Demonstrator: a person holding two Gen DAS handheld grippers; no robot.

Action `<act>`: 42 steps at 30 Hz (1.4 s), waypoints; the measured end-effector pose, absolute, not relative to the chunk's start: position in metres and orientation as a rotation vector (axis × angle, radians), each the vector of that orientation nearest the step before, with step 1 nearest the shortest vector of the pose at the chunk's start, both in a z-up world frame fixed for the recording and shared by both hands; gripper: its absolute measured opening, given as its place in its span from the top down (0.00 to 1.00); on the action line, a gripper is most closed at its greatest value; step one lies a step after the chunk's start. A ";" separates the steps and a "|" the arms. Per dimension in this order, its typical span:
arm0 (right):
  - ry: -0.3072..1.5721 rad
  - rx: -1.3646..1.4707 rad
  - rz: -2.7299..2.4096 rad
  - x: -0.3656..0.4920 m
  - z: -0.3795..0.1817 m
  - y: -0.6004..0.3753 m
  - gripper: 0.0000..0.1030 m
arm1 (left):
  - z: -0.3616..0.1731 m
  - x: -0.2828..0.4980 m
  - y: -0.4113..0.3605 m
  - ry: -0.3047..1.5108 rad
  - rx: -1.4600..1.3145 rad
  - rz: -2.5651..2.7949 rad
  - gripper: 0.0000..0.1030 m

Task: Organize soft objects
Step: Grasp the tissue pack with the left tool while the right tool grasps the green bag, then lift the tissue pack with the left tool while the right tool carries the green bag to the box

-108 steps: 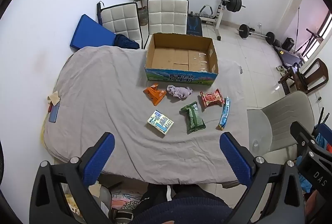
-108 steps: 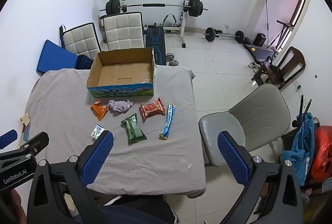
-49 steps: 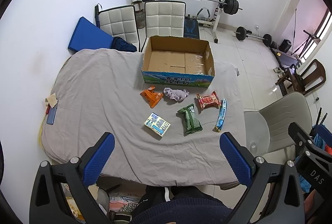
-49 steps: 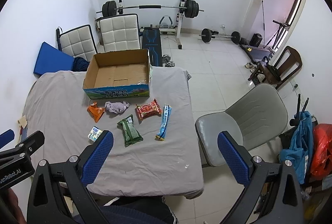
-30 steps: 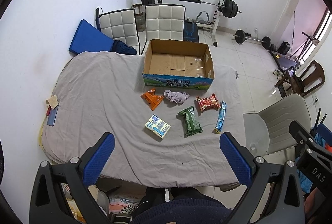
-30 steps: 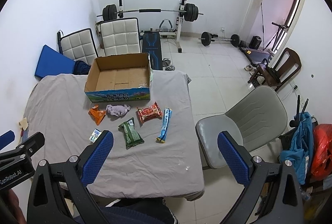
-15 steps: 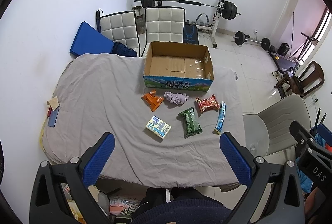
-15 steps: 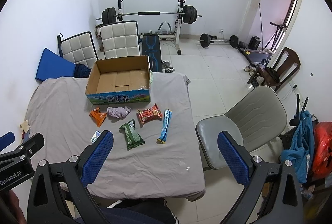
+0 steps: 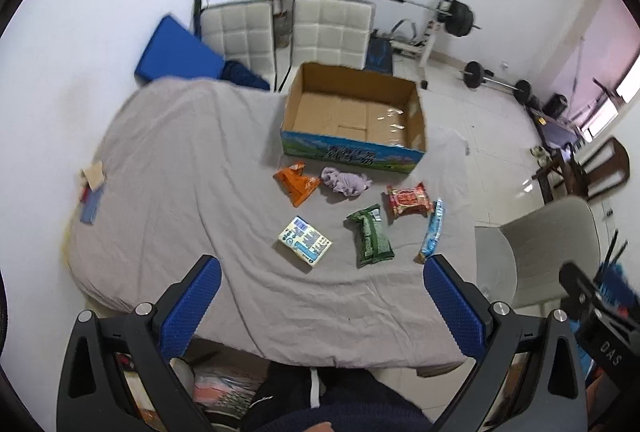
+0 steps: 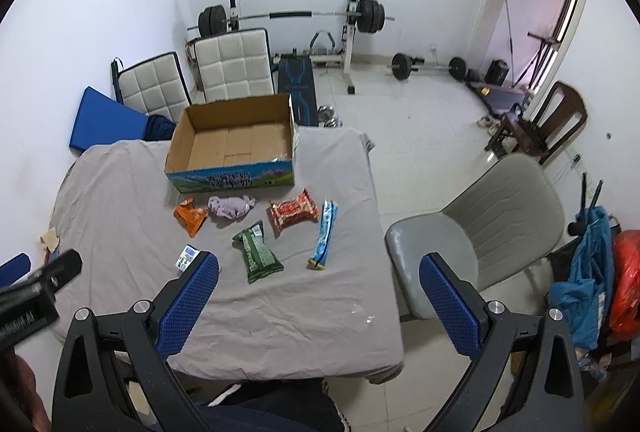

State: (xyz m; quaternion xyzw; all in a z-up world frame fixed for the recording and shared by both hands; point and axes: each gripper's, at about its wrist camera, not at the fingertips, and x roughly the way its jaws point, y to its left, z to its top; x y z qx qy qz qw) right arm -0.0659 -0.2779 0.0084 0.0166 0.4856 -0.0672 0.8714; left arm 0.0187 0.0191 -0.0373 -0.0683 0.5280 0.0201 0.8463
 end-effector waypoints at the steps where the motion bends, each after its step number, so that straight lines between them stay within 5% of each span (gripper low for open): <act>1: 1.031 0.043 -0.130 -0.057 -0.003 -0.279 0.01 | -0.047 0.025 0.023 1.127 -0.159 0.053 0.00; 18: 1.467 -0.006 0.103 0.120 -0.295 -0.233 0.01 | -0.326 0.131 0.073 1.615 -0.685 0.150 0.00; 24: 1.533 -0.014 0.131 0.148 -0.353 -0.209 0.01 | -0.395 0.151 0.078 1.711 -0.890 0.206 0.01; 27: 1.584 0.006 0.147 0.157 -0.375 -0.201 0.01 | -0.414 0.157 0.078 1.732 -0.894 0.240 0.10; 29: 1.613 0.023 0.164 0.162 -0.390 -0.195 0.01 | -0.419 0.159 0.075 1.743 -0.855 0.251 0.28; 32: 1.664 0.013 0.184 0.167 -0.411 -0.186 0.09 | -0.412 0.167 0.064 1.737 -0.672 0.204 0.36; 36: 1.759 -0.017 0.188 0.166 -0.437 -0.180 0.47 | -0.387 0.183 0.027 1.678 -0.116 0.135 0.38; 42: 1.783 0.002 0.205 0.169 -0.451 -0.179 0.47 | -0.401 0.186 0.029 1.725 -0.156 0.148 0.38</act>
